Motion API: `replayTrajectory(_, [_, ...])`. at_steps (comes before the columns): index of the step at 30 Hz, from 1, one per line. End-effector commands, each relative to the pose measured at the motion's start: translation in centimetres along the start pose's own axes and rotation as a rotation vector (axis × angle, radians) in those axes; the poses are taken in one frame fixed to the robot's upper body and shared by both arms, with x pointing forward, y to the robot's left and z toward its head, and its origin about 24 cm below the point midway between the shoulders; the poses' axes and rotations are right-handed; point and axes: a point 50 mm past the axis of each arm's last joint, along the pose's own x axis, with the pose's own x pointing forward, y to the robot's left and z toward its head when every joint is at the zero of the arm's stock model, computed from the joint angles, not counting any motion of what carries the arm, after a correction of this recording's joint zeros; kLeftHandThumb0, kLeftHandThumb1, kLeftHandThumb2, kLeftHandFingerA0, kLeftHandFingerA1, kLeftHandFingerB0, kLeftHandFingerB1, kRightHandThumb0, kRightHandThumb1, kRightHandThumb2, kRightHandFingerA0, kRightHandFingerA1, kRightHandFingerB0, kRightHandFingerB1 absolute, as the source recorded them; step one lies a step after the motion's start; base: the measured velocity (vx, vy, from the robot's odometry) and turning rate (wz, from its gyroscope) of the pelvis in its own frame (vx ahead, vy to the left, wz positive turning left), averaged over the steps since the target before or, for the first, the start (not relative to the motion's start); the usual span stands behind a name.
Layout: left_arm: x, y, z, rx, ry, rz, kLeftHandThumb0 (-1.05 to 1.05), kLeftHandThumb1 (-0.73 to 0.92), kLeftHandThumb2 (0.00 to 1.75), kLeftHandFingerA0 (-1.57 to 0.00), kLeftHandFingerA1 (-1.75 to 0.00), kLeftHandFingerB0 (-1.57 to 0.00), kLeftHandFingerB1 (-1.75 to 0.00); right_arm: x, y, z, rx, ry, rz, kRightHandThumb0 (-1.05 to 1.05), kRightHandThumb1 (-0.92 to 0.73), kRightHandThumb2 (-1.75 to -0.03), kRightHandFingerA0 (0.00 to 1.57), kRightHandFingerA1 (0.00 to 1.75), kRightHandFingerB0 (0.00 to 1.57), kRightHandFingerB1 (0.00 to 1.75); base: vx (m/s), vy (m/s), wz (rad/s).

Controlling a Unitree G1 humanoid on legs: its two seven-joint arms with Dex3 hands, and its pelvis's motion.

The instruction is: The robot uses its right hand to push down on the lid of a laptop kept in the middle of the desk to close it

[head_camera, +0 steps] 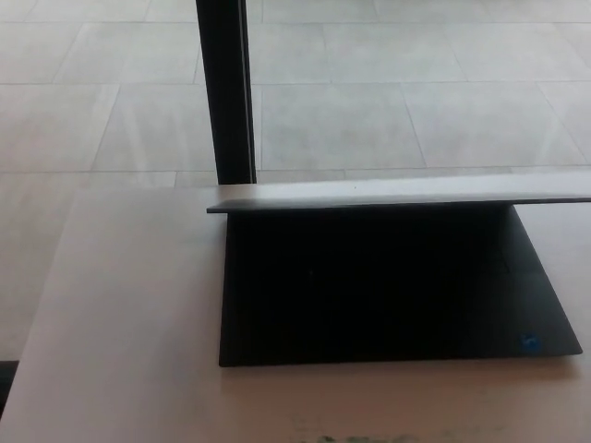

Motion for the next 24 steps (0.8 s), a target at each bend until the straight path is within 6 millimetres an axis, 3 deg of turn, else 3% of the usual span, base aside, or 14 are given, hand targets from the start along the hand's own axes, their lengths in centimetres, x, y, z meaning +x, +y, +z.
replayTrajectory(1, [0.1,0.3,1.5,0.0,-0.062,-0.002,-0.85,0.92,0.69,-0.41,-0.45,-0.26,-0.32,0.5,8.6,0.3,-0.244,-0.014,0.401,-0.94,-0.92,-0.74,0.14,0.41,0.26,0.31,0.0,0.0,0.0])
replayTrajectory(2, [0.1,0.3,1.5,-0.012,-0.064,-0.017,-0.85,0.92,0.68,-0.39,-0.47,-0.26,-0.32,0.1,10.8,-0.4,-0.312,-0.022,0.461,-0.96,-0.92,-0.75,0.17,0.43,0.29,0.33,0.0,0.0,0.0])
replayTrajectory(5, [0.1,0.4,1.5,-0.012,-0.061,-0.015,-0.85,0.92,0.68,-0.4,-0.46,-0.25,-0.31,-0.1,11.5,-0.6,-0.317,-0.025,0.494,-0.93,-0.92,-0.75,0.15,0.42,0.28,0.32,0.0,0.0,0.0])
replayTrajectory(9, [0.1,0.4,1.6,-0.03,-0.06,-0.014,-0.85,0.92,0.68,-0.38,-0.46,-0.25,-0.32,-1.2,15.8,-1.4,-0.428,-0.045,0.671,-0.99,-0.91,-0.79,0.13,0.46,0.29,0.34,0.0,0.0,0.0])
replayTrajectory(14, [0.2,0.4,1.7,-0.024,-0.063,-0.01,-0.83,0.91,0.68,-0.39,-0.47,-0.27,-0.32,-1.8,18.2,-2.5,-0.622,-0.075,0.849,-0.95,-0.92,-0.79,0.08,0.45,0.21,0.34,0.0,0.0,0.0])
replayTrajectory(15, [0.1,0.4,1.7,-0.021,-0.063,-0.013,-0.81,0.9,0.67,-0.4,-0.46,-0.28,-0.32,-2.2,18.9,-3.1,-0.687,-0.071,0.902,-0.9,-0.76,-1.16,0.08,0.47,0.14,0.43,0.0,0.0,0.0])
replayTrajectory(16, [0.1,0.5,1.7,-0.018,-0.061,-0.012,-0.81,0.9,0.67,-0.41,-0.47,-0.29,-0.32,-2.6,19.4,-3.6,-0.742,-0.06,0.959,-0.95,-0.92,-0.79,0.06,0.4,0.17,0.31,0.0,0.0,0.0])
replayTrajectory(18, [0.1,0.5,1.7,-0.008,-0.063,-0.011,-0.81,0.9,0.67,-0.41,-0.47,-0.28,-0.32,-3.2,19.8,-4.2,-0.781,-0.062,1.004,-1.0,-0.83,-0.89,0.07,0.41,0.17,0.35,0.0,0.0,0.0])
replayTrajectory(19, [0.1,0.5,1.8,-0.009,-0.064,-0.016,-0.81,0.9,0.67,-0.4,-0.47,-0.28,-0.32,-3.5,20.1,-4.6,-0.788,-0.058,1.034,-0.93,-0.92,-0.77,0.06,0.43,0.2,0.32,0.0,0.0,0.0])
replayTrajectory(20, [0.1,0.5,1.8,-0.003,-0.064,-0.015,-0.82,0.9,0.67,-0.41,-0.46,-0.29,-0.33,-3.8,20.3,-5.0,-0.806,-0.047,1.055,-1.01,-0.92,-0.82,0.05,0.43,0.22,0.34,0.0,0.0,0.0])
replayTrajectory(24, [0.1,0.4,1.9,-0.001,-0.064,-0.014,-0.83,0.9,0.67,-0.42,-0.47,-0.29,-0.33,-6.0,21.0,-7.3,-0.872,0.007,1.159,-0.99,-0.91,-0.8,0.06,0.43,0.19,0.34,0.0,0.0,0.0])
